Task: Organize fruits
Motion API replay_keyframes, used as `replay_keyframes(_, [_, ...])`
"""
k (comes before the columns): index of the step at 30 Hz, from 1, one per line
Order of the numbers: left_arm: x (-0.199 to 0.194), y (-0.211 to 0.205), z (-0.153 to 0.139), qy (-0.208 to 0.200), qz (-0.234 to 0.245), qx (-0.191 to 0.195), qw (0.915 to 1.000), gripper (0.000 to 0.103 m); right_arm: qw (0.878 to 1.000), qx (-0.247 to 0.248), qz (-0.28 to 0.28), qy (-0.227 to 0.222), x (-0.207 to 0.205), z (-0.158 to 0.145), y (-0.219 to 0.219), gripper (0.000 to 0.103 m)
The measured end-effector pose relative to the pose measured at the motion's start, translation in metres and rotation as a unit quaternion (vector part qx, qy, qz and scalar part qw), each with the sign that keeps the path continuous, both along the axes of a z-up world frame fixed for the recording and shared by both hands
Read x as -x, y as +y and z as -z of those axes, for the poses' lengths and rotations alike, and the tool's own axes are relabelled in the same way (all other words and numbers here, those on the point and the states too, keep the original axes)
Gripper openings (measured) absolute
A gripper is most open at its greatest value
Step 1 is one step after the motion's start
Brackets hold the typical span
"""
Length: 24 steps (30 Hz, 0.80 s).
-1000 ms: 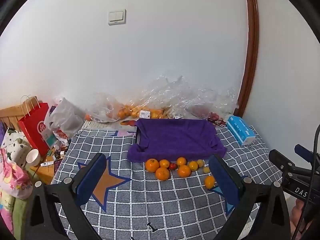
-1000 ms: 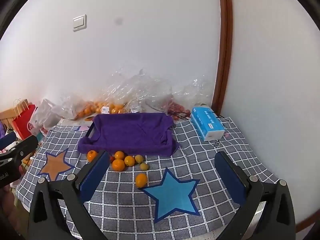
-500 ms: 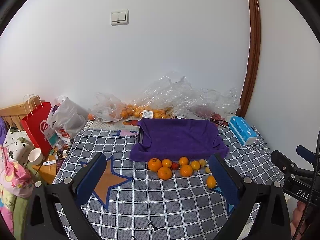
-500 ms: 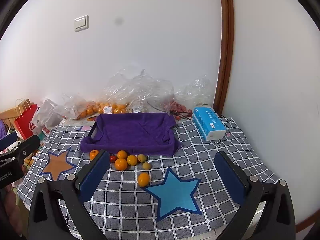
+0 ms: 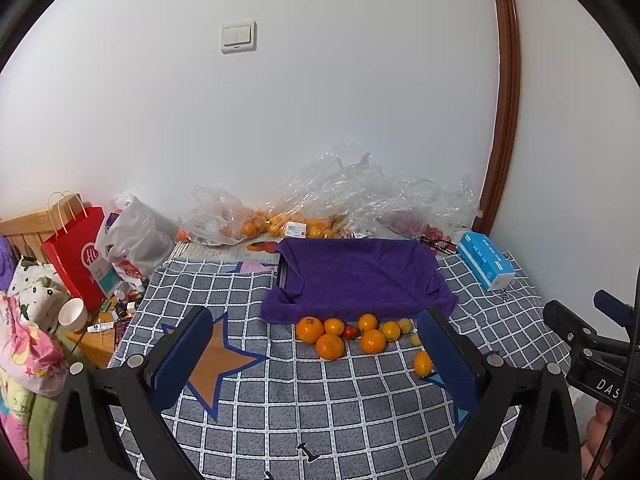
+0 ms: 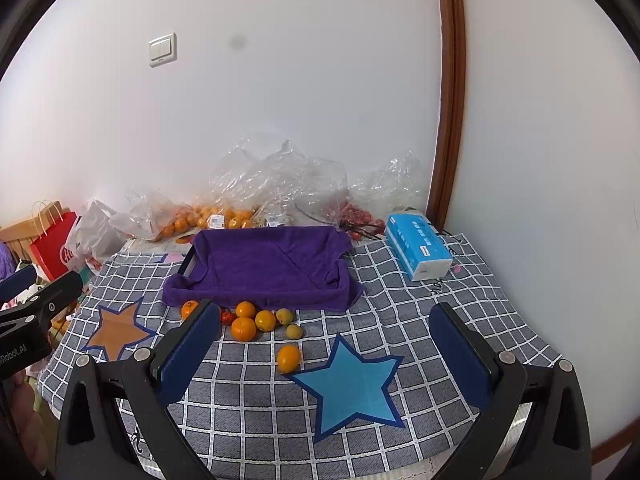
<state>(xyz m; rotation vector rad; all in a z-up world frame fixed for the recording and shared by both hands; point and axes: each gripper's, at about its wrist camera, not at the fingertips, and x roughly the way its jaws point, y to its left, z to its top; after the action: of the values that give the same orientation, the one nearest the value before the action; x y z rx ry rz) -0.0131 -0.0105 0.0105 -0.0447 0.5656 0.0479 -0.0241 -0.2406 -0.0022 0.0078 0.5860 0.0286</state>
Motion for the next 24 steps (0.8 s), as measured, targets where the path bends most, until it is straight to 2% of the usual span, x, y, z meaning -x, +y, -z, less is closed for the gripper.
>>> replay_keyframes(24, [0.0015,-0.0013,0.0003,0.000,0.001,0.000,1.0000,0.103,1.000,-0.001,0.001,-0.001,0.0023,-0.0023,-0.0010,0.103])
